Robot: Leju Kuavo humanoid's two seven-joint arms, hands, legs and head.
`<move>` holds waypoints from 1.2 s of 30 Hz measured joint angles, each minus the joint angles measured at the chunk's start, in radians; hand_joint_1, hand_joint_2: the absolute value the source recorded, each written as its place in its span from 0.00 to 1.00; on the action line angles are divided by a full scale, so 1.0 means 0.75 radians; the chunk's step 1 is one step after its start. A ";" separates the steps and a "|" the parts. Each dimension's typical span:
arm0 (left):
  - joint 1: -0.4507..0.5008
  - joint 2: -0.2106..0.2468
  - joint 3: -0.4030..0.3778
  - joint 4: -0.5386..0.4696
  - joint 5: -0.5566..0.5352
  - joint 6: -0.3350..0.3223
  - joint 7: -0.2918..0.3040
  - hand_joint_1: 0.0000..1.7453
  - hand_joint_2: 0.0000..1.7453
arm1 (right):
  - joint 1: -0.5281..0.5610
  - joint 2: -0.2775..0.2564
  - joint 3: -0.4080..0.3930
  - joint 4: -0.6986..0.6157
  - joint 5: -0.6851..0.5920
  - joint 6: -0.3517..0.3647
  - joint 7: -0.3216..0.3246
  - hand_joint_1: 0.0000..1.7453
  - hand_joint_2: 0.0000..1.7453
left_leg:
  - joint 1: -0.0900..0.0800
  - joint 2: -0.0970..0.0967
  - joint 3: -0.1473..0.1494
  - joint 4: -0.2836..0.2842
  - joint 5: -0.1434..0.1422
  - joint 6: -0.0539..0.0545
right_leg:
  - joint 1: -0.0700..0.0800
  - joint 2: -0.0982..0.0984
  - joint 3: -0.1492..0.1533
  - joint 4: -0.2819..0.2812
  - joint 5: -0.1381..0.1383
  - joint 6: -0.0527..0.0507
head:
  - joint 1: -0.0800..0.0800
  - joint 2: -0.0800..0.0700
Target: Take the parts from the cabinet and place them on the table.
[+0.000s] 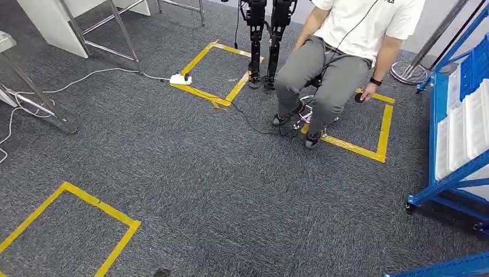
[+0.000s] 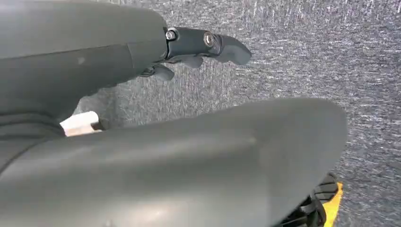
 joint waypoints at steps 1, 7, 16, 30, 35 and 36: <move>-0.001 -0.002 0.000 0.000 0.000 0.000 0.001 0.00 0.00 | 0.000 0.002 0.000 0.000 0.000 -0.001 0.000 0.00 0.00 | -0.005 0.011 -0.003 -0.002 0.003 0.007 | 0.005 -0.070 -0.027 0.047 -0.031 -0.005 | 0.002 0.000; 0.003 -0.002 0.001 0.001 0.000 0.000 0.004 0.00 0.00 | 0.000 0.005 0.000 0.001 0.004 -0.001 0.001 0.00 0.00 | -0.014 0.134 -0.013 0.000 0.005 0.009 | -0.016 -0.134 -0.140 0.339 -0.143 0.027 | 0.017 0.000; -0.013 -0.004 0.000 0.000 -0.014 0.009 0.005 0.00 0.00 | -0.002 0.004 -0.001 0.001 0.015 -0.001 0.006 0.00 0.00 | -0.004 0.135 -0.010 0.047 -0.054 -0.067 | -0.022 -0.169 0.056 -0.020 -0.028 -0.017 | 0.002 0.000; -0.001 -0.001 0.001 0.002 -0.028 0.014 0.011 0.00 0.00 | 0.000 0.005 -0.003 0.001 0.020 0.002 0.015 0.00 0.00 | -0.008 -0.025 -0.017 0.022 -0.011 -0.008 | 0.011 0.066 -0.007 -0.004 0.001 -0.002 | 0.001 0.000; 0.020 0.001 0.001 0.002 -0.028 0.017 -0.018 0.00 0.00 | -0.006 0.012 -0.003 0.001 0.020 -0.002 0.021 0.00 0.00 | -0.014 0.085 -0.024 0.017 -0.003 0.013 | 0.000 -0.125 -0.199 0.405 -0.181 -0.015 | 0.012 0.000; 0.023 0.001 0.001 0.002 -0.028 0.017 -0.020 0.00 0.00 | -0.003 0.013 -0.004 0.001 0.020 -0.001 0.022 0.00 0.00 | -0.015 0.104 -0.025 0.017 -0.003 0.012 | -0.005 -0.128 -0.207 0.428 -0.180 -0.004 | 0.011 0.000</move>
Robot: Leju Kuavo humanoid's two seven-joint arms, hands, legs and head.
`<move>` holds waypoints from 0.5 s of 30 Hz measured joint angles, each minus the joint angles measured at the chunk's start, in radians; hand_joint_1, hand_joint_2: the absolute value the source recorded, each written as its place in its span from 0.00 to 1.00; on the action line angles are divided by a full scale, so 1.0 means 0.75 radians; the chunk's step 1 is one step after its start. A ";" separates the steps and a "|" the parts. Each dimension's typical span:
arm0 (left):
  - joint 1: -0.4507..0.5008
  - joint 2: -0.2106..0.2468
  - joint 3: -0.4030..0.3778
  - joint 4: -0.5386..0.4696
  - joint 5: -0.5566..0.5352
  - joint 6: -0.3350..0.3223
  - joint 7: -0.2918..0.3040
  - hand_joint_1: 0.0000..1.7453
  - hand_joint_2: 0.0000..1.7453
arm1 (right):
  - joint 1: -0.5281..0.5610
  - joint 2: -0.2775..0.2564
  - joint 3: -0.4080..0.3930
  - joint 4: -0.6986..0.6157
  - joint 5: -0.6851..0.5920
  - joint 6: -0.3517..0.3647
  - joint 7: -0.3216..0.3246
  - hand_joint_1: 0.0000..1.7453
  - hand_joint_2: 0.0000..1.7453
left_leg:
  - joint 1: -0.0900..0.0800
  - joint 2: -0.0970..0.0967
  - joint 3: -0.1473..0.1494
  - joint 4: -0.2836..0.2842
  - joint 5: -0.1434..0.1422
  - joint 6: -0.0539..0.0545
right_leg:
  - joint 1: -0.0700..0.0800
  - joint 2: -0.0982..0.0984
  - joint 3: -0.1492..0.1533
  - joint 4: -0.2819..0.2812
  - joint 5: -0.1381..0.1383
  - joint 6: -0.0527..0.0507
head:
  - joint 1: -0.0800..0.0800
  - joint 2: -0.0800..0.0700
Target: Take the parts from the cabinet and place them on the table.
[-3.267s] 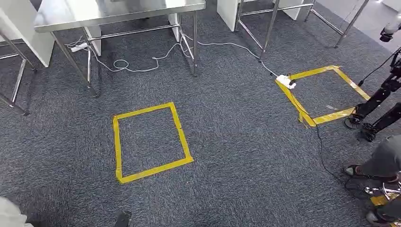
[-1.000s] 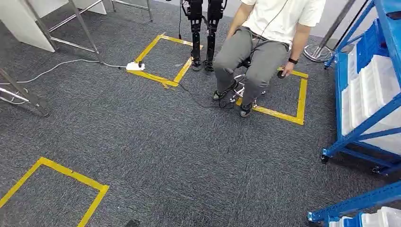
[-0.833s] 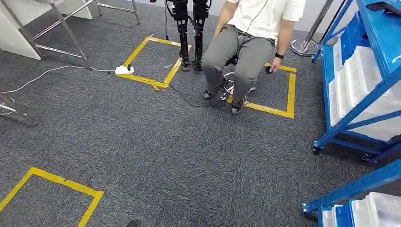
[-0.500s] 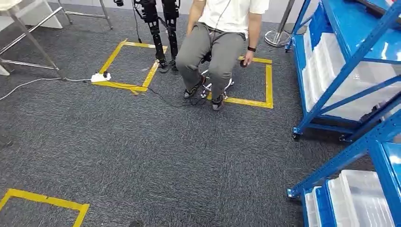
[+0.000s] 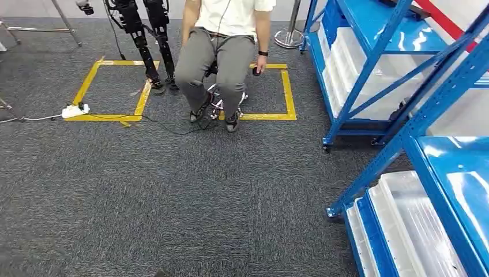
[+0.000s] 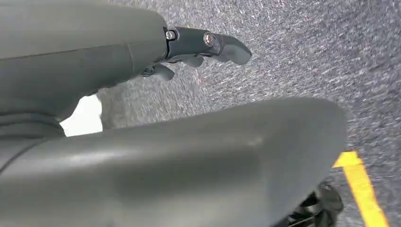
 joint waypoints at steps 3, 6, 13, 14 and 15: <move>0.001 -0.001 0.000 0.000 0.000 0.000 -0.005 0.00 0.00 | 0.005 -0.001 -0.001 0.000 0.002 0.000 0.002 0.00 0.00 | 0.001 0.051 0.003 0.001 -0.005 -0.009 | -0.019 -0.048 0.172 -0.294 0.107 0.048 | 0.001 0.000; 0.002 0.002 0.001 0.000 0.000 0.000 -0.007 0.00 0.00 | -0.005 0.003 -0.001 0.000 0.003 0.001 0.002 0.00 0.00 | -0.009 0.087 0.015 0.005 -0.019 -0.036 | -0.004 -0.118 0.246 -0.426 0.145 0.029 | -0.002 0.000; 0.003 -0.002 0.000 0.000 -0.002 0.002 -0.003 0.00 0.00 | -0.005 -0.003 -0.001 -0.001 0.009 0.002 0.004 0.00 0.00 | 0.014 -0.059 -0.096 0.291 -0.204 -0.075 | -0.007 -0.007 0.242 -0.435 0.164 -0.043 | -0.013 0.000; 0.007 -0.002 0.000 0.000 -0.005 0.002 -0.001 0.00 0.00 | -0.005 -0.003 -0.001 -0.001 0.010 0.002 0.004 0.00 0.00 | 0.014 -0.064 -0.142 0.382 -0.235 -0.074 | -0.002 0.013 0.241 -0.434 0.164 -0.044 | -0.012 0.000; 0.009 -0.002 0.000 0.001 -0.006 0.002 -0.001 0.00 0.00 | -0.003 -0.003 -0.001 -0.001 0.010 0.003 0.004 0.00 0.00 | 0.014 -0.065 -0.168 0.426 -0.235 -0.071 | 0.002 0.032 0.241 -0.434 0.165 -0.044 | -0.013 0.000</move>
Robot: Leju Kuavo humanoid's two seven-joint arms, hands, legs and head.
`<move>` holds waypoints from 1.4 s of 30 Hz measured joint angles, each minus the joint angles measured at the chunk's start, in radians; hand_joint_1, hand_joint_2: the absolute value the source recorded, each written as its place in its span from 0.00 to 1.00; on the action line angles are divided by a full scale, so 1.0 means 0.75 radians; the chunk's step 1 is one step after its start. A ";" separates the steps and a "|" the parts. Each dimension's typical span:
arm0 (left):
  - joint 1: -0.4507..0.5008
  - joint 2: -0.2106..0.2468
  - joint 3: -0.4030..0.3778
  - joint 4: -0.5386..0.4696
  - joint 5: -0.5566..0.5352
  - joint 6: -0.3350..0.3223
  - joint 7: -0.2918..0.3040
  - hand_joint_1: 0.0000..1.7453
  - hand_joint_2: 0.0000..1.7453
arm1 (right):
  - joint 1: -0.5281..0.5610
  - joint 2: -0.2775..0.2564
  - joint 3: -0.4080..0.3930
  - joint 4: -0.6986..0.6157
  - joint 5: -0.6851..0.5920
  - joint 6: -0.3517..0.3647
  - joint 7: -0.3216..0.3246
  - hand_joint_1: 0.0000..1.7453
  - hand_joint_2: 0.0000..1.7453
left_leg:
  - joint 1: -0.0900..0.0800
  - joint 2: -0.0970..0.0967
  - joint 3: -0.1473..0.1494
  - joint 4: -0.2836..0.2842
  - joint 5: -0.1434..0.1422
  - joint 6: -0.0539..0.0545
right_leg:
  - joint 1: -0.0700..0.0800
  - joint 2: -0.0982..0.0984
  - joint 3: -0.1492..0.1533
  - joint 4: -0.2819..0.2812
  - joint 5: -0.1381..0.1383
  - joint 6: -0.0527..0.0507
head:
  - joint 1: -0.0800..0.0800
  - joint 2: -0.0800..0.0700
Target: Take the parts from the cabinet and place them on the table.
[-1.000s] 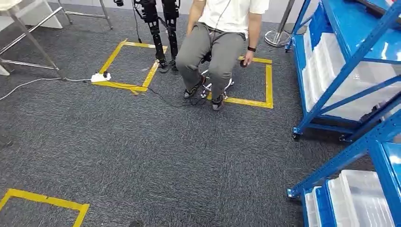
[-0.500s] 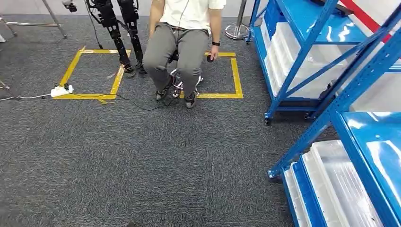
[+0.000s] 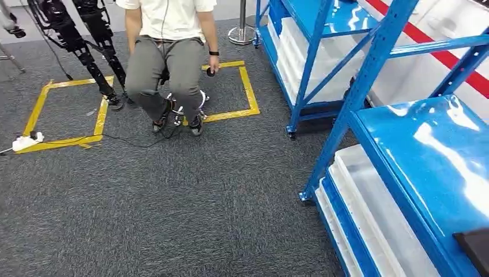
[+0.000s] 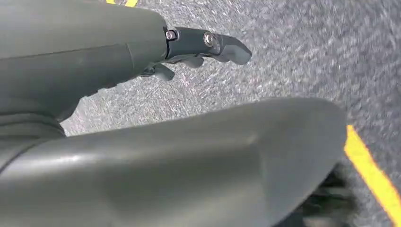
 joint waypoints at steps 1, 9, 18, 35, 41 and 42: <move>0.000 0.000 0.000 0.000 -0.001 0.000 0.000 0.00 0.00 | 0.001 -0.001 0.000 0.000 0.000 0.000 0.003 0.00 0.00 | 0.000 0.000 0.003 -0.022 0.033 0.004 | 0.002 0.019 0.001 0.001 0.002 -0.003 | 0.002 0.000; -0.003 0.004 0.001 0.000 -0.006 0.006 0.001 0.00 0.00 | 0.007 0.003 -0.001 0.000 0.013 0.002 0.004 0.00 0.00 | -0.013 -0.059 0.160 -0.397 0.226 0.042 | 0.005 0.141 -0.047 0.004 0.022 0.045 | -0.001 0.000; 0.007 0.001 0.003 0.000 -0.005 0.031 0.003 0.00 0.00 | 0.008 0.002 -0.002 0.001 0.029 0.017 0.012 0.00 0.00 | -0.012 0.116 0.148 -0.416 0.244 0.069 | -0.013 -0.056 -0.125 0.247 -0.089 0.078 | 0.013 0.000; 0.028 0.007 0.016 0.000 -0.005 0.035 -0.014 0.00 0.00 | 0.002 0.005 -0.002 0.001 0.059 0.020 0.011 0.00 0.00 | 0.011 -0.086 0.143 -0.355 0.235 0.007 | -0.012 0.088 0.006 0.011 -0.002 0.002 | -0.006 0.000; 0.027 0.007 0.025 0.001 -0.005 0.037 -0.014 0.00 0.00 | 0.009 0.002 -0.001 0.001 0.064 0.020 0.012 0.00 0.00 | 0.003 -0.032 0.149 -0.406 0.246 0.054 | 0.002 0.063 -0.045 0.042 -0.003 0.050 | -0.002 0.000; 0.028 0.007 0.025 0.001 -0.005 0.037 -0.014 0.00 0.00 | 0.006 0.003 -0.001 0.001 0.065 0.022 0.013 0.00 0.00 | 0.001 -0.018 0.146 -0.406 0.246 0.064 | 0.005 0.005 -0.077 0.099 -0.044 0.040 | 0.007 0.000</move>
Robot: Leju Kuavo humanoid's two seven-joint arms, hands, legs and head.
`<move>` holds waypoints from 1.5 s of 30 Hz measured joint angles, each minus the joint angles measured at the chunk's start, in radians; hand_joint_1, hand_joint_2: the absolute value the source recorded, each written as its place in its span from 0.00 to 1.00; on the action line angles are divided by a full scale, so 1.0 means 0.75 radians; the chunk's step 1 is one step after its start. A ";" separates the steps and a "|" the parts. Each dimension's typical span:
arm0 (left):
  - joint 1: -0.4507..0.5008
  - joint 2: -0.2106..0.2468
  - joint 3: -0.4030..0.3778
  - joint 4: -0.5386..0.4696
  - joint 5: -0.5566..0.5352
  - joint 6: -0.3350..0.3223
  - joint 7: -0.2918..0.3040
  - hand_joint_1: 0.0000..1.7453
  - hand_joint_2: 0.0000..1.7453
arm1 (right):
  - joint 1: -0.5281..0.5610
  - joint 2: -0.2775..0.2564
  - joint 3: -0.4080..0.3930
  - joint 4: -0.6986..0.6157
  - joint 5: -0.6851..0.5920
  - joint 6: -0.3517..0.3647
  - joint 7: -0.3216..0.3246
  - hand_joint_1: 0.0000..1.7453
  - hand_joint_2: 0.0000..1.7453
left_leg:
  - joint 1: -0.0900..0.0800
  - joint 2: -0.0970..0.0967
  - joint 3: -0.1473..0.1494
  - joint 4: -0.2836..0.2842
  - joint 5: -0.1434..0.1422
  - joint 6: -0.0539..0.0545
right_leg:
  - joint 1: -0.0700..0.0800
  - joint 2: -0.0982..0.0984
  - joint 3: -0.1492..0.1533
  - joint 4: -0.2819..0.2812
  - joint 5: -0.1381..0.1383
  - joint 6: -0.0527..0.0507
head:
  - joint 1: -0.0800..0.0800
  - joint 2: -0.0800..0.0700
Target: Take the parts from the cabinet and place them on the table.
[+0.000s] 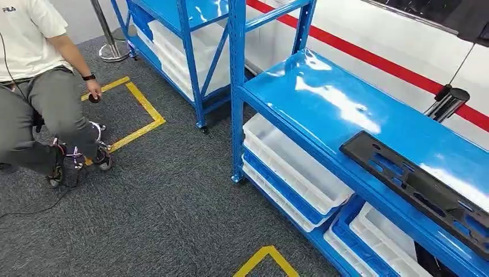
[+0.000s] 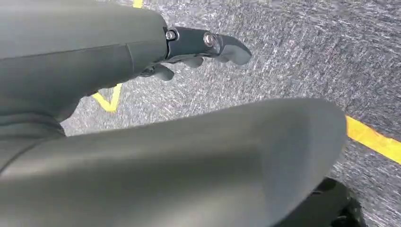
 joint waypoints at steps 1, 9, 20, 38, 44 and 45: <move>0.005 0.001 0.000 0.000 0.000 -0.001 0.000 0.00 0.00 | -0.006 0.001 0.000 0.000 0.001 0.002 0.000 0.00 0.00 | -0.003 0.023 -0.001 0.000 -0.001 0.001 | -0.004 -0.026 -0.049 0.100 -0.055 -0.008 | 0.006 0.000; 0.011 0.003 0.009 0.000 -0.001 0.000 -0.001 0.00 0.00 | -0.007 -0.004 0.000 0.000 0.005 0.003 0.000 0.00 0.00 | -0.019 0.172 0.009 0.003 -0.015 -0.024 | -0.004 -0.173 0.078 -0.075 0.003 0.038 | 0.007 0.000; 0.015 0.001 0.019 0.001 -0.008 0.004 0.000 0.00 0.00 | -0.010 -0.005 -0.002 0.000 0.023 0.003 -0.002 0.00 0.00 | 0.002 0.020 -0.145 0.355 -0.175 -0.079 | 0.010 0.018 0.078 -0.084 0.037 -0.058 | -0.009 0.000; 0.008 -0.004 0.024 0.003 -0.019 0.011 0.002 0.00 0.00 | -0.006 -0.013 -0.007 0.001 0.036 0.001 -0.004 0.00 0.00 | 0.022 0.155 0.032 -0.047 0.015 -0.035 | -0.053 -0.093 0.015 0.013 0.011 0.077 | 0.007 0.000; -0.004 -0.004 0.032 0.002 -0.020 0.013 0.000 0.00 0.00 | -0.014 -0.008 -0.008 0.000 0.037 -0.001 -0.005 0.00 0.00 | 0.024 0.241 0.060 -0.037 -0.015 -0.095 | -0.044 -0.102 0.062 -0.075 0.031 0.015 | -0.004 0.000; -0.005 -0.006 0.032 0.002 -0.021 0.013 0.000 0.00 0.00 | -0.010 -0.006 -0.008 0.000 0.038 -0.005 -0.004 0.00 1.00 | 0.036 0.176 0.058 -0.014 -0.042 -0.101 | -0.051 -0.086 0.061 -0.078 0.036 0.005 | -0.008 0.000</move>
